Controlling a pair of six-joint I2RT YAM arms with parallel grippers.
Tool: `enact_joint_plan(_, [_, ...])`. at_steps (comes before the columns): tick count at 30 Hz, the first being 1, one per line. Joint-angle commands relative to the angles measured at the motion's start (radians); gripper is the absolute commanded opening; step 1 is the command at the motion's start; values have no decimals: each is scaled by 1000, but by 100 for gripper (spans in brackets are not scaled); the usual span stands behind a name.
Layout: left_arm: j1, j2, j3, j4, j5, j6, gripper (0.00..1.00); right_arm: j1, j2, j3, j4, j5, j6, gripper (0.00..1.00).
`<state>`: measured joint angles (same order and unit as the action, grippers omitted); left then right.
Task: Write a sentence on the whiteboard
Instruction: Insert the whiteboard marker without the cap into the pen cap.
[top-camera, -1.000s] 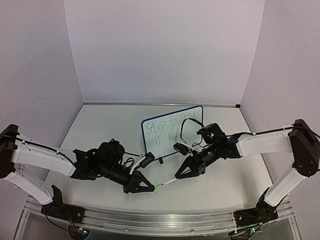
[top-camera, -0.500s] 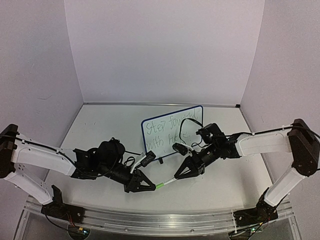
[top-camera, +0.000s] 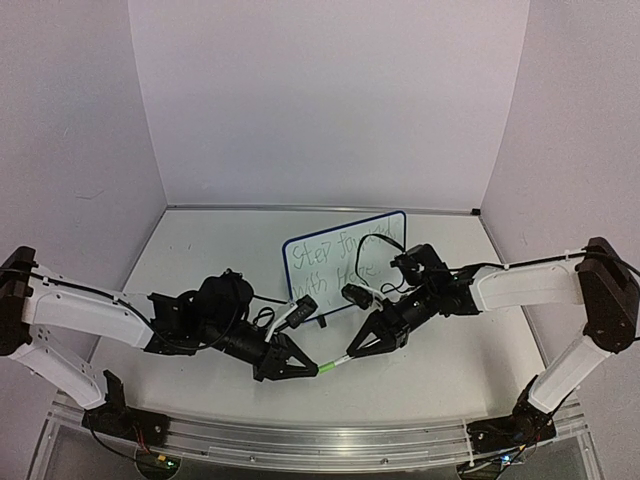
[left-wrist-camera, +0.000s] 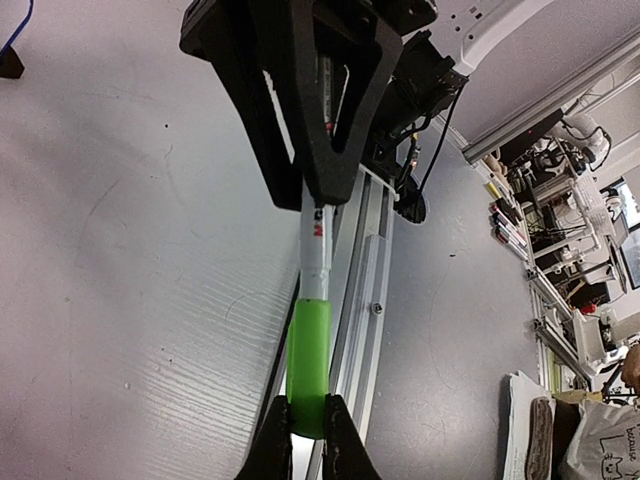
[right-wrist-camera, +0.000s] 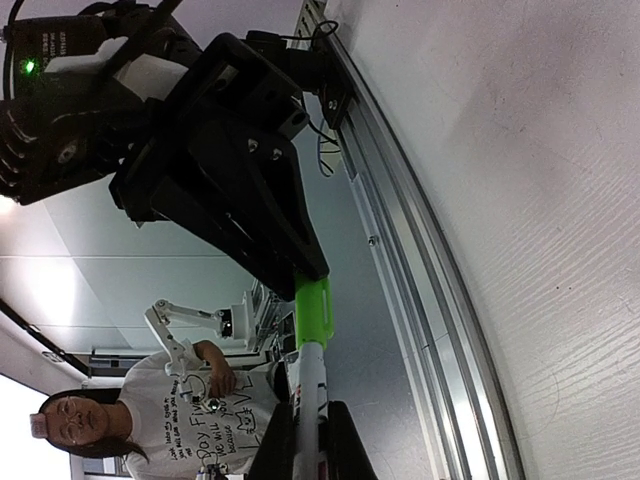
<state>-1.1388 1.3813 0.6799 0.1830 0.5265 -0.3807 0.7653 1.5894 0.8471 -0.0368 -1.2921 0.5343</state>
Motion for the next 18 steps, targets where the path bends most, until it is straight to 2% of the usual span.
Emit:
enact_joint_plan(1, [-1, 22, 78, 53, 14, 32, 0, 19, 3, 31, 20, -24, -19, 0])
enact_joint_plan(18, [-1, 97, 159, 188, 33, 16, 0, 31, -37, 33, 21, -18, -19, 0])
